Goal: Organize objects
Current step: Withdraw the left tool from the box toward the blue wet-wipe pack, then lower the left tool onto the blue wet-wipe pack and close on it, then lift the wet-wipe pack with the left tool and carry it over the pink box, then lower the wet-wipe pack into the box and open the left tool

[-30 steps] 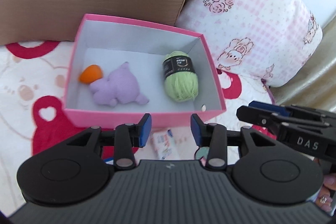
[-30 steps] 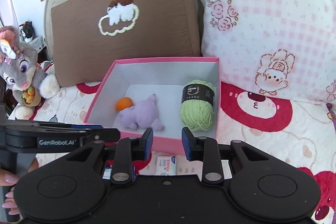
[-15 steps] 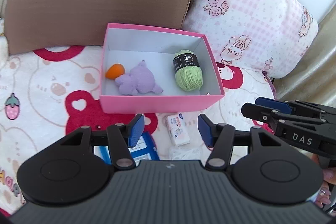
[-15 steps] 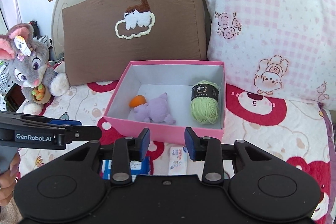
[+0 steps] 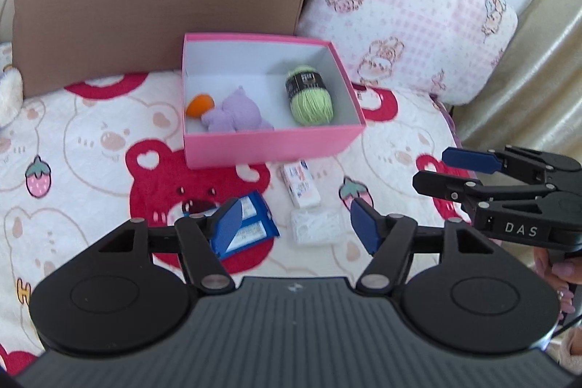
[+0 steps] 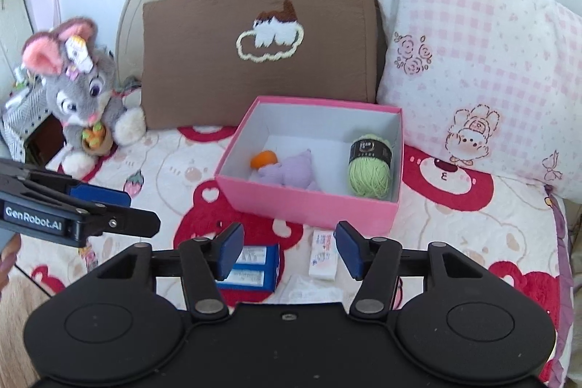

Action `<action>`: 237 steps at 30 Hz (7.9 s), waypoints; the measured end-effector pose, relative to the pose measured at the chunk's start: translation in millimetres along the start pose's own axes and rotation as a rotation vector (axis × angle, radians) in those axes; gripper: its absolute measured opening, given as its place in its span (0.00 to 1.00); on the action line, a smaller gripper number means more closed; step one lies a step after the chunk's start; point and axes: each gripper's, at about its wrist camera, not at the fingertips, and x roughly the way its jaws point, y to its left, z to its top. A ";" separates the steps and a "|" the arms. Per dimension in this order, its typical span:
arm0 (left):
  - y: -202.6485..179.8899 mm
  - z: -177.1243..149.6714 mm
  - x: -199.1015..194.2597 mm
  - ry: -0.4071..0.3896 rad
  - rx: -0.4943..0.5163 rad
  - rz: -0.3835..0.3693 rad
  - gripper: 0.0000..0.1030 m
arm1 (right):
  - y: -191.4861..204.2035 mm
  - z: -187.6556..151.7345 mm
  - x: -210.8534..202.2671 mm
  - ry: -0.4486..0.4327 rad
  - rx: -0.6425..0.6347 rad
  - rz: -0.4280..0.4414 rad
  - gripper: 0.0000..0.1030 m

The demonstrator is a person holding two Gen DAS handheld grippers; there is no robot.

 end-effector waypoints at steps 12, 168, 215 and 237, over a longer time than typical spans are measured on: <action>27.7 -30.7 27.3 0.098 -0.037 -0.006 0.75 | 24.2 -38.9 12.5 -0.018 -0.071 0.087 0.86; 23.1 30.8 58.7 -0.174 -0.052 -0.088 0.36 | 19.3 1.2 84.3 -0.124 -0.006 0.056 0.57; 68.9 81.5 247.7 -0.109 -0.130 0.019 0.35 | -78.6 22.2 257.1 -0.030 0.230 0.155 0.47; 78.0 73.7 269.0 -0.040 -0.181 -0.030 0.28 | -81.6 18.5 285.0 0.082 0.173 0.061 0.47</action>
